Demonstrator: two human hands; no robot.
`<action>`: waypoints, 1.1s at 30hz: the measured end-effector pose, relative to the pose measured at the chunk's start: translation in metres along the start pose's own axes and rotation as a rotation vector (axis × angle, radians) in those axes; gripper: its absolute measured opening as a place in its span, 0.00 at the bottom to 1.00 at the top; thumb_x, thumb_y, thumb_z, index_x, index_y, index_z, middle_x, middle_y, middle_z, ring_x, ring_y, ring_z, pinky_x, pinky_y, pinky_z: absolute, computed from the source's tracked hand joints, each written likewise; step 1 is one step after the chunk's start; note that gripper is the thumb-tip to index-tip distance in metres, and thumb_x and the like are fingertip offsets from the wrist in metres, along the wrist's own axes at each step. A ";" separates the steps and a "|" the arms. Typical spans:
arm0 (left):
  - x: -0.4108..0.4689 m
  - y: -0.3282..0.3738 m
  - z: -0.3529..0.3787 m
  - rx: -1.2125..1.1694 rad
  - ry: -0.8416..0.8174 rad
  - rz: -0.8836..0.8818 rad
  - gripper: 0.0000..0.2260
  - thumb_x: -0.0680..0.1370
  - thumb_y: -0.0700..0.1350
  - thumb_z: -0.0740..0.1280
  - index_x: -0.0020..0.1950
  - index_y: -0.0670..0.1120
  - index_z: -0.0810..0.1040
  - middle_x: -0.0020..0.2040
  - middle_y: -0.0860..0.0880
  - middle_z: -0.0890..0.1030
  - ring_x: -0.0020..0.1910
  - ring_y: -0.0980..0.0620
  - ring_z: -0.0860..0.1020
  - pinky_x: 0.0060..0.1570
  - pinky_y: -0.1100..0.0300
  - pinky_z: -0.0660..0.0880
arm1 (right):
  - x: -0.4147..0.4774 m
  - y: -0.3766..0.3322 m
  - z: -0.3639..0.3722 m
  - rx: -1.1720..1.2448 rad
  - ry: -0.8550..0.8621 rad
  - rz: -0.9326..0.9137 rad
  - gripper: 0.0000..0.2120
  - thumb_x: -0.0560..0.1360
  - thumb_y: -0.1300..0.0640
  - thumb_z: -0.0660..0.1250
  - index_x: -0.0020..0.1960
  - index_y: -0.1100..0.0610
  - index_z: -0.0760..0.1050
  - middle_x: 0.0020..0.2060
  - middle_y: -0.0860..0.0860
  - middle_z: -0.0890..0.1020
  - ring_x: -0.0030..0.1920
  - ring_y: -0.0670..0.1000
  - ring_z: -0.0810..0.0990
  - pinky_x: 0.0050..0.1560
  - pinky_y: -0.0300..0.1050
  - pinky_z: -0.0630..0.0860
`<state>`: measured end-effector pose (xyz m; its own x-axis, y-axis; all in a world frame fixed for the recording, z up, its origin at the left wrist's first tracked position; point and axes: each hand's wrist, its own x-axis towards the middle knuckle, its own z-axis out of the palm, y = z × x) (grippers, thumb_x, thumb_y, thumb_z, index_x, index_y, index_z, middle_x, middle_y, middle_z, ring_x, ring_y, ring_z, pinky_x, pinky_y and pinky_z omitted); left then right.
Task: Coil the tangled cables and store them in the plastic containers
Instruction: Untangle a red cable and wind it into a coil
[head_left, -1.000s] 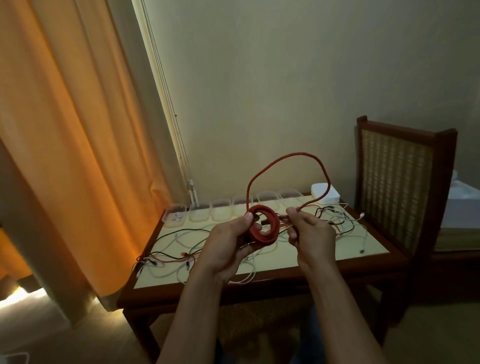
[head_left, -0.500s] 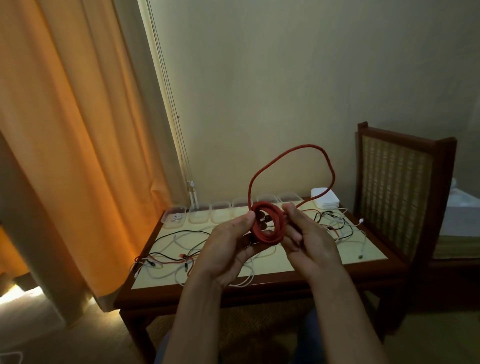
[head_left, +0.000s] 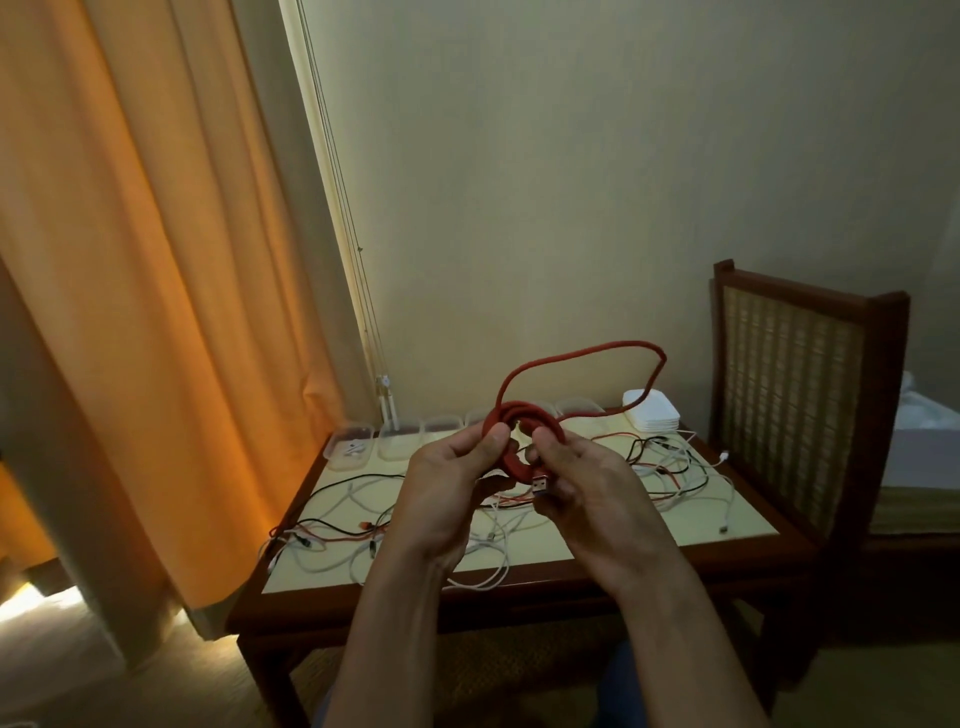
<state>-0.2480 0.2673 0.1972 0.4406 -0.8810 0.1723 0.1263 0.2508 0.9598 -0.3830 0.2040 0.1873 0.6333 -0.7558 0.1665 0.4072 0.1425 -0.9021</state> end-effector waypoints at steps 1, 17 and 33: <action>0.000 0.001 0.000 0.013 -0.006 -0.001 0.12 0.80 0.44 0.68 0.59 0.41 0.85 0.52 0.37 0.84 0.50 0.46 0.83 0.62 0.41 0.77 | -0.001 -0.001 0.002 -0.071 0.024 -0.012 0.10 0.75 0.53 0.72 0.53 0.54 0.85 0.40 0.50 0.85 0.42 0.48 0.78 0.46 0.47 0.69; 0.016 0.015 -0.008 0.173 0.132 0.083 0.07 0.83 0.40 0.66 0.55 0.42 0.84 0.47 0.45 0.88 0.49 0.48 0.86 0.50 0.56 0.83 | 0.005 -0.014 -0.004 -0.902 0.244 -0.289 0.16 0.82 0.62 0.62 0.66 0.50 0.79 0.41 0.47 0.86 0.34 0.43 0.84 0.38 0.36 0.78; 0.059 0.044 -0.081 -0.001 0.400 0.032 0.07 0.83 0.41 0.67 0.53 0.38 0.81 0.54 0.38 0.83 0.55 0.43 0.81 0.50 0.53 0.80 | 0.058 -0.073 -0.094 -1.050 0.138 -0.334 0.09 0.83 0.56 0.63 0.48 0.50 0.82 0.31 0.48 0.82 0.33 0.50 0.78 0.41 0.44 0.76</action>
<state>-0.1443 0.2594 0.2319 0.7555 -0.6472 0.1018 0.1077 0.2760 0.9551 -0.4379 0.0894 0.2249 0.4902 -0.7295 0.4770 -0.2578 -0.6441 -0.7202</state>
